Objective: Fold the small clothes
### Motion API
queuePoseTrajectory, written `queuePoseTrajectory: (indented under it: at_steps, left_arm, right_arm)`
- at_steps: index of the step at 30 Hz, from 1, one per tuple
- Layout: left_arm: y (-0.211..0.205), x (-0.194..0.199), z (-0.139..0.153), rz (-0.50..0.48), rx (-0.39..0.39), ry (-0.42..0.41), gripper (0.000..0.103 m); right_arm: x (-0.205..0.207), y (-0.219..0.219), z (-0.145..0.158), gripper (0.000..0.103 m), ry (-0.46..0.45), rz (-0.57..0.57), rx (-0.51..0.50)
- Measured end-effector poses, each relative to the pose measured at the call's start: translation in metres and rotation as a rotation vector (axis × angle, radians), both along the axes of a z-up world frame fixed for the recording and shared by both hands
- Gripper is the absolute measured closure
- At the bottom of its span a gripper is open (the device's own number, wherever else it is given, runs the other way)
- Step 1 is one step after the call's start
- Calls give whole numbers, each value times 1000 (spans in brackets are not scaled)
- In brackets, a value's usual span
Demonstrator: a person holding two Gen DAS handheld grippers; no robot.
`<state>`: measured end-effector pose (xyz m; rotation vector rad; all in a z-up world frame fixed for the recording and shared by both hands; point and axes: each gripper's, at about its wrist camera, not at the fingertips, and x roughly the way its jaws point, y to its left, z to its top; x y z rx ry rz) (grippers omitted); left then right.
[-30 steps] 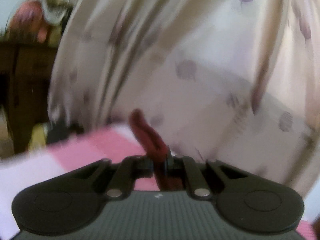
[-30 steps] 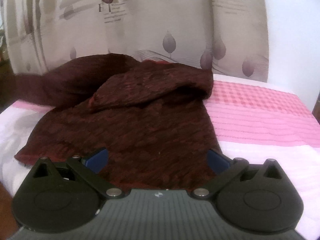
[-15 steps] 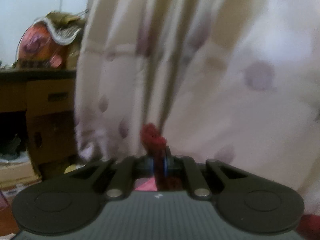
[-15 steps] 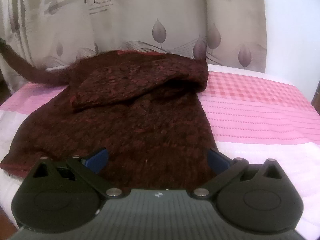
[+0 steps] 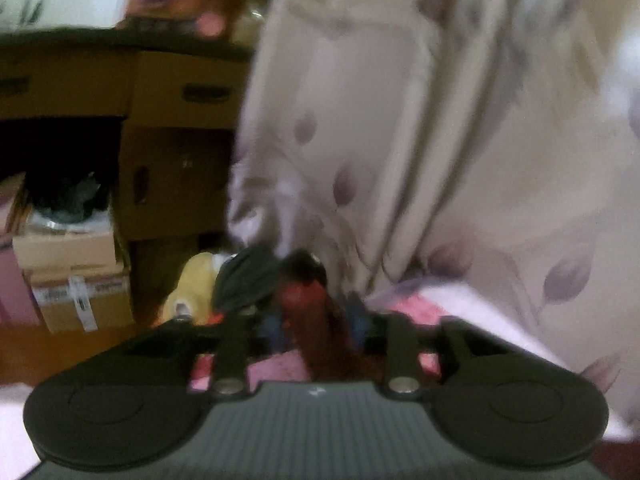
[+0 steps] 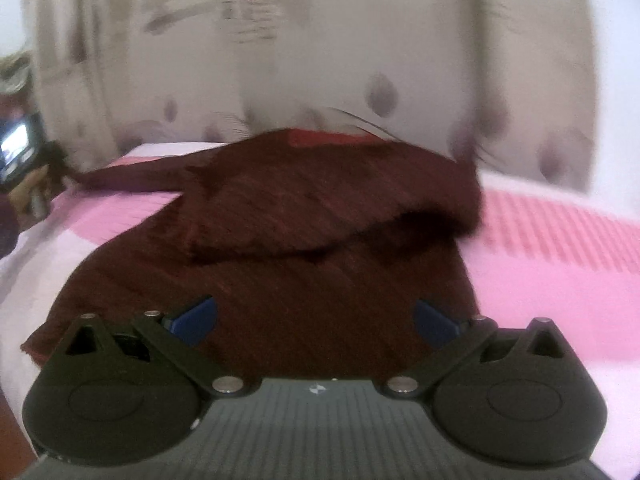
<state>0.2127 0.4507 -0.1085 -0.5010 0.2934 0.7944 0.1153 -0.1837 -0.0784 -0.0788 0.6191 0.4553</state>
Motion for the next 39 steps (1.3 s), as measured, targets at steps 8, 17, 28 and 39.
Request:
queuePoseTrajectory:
  at_steps: [8,17,28,39]
  left_arm:
    - [-88,-61,29,-225,-40,-113,29]
    - [-189,-96,-34,-565,-261,-99,15]
    - [-197,-109,-53,-539,-292,-165,14]
    - [-198,-105,-52,-538,-280,-154,14]
  right_arm:
    - [16,65,-7,7,-251,335,-331]
    - [51,98,-31,23,-281,468,-545]
    - [117,33,22,95,-306,158,-368]
    - [176,-254,52,93,-211,-590,11]
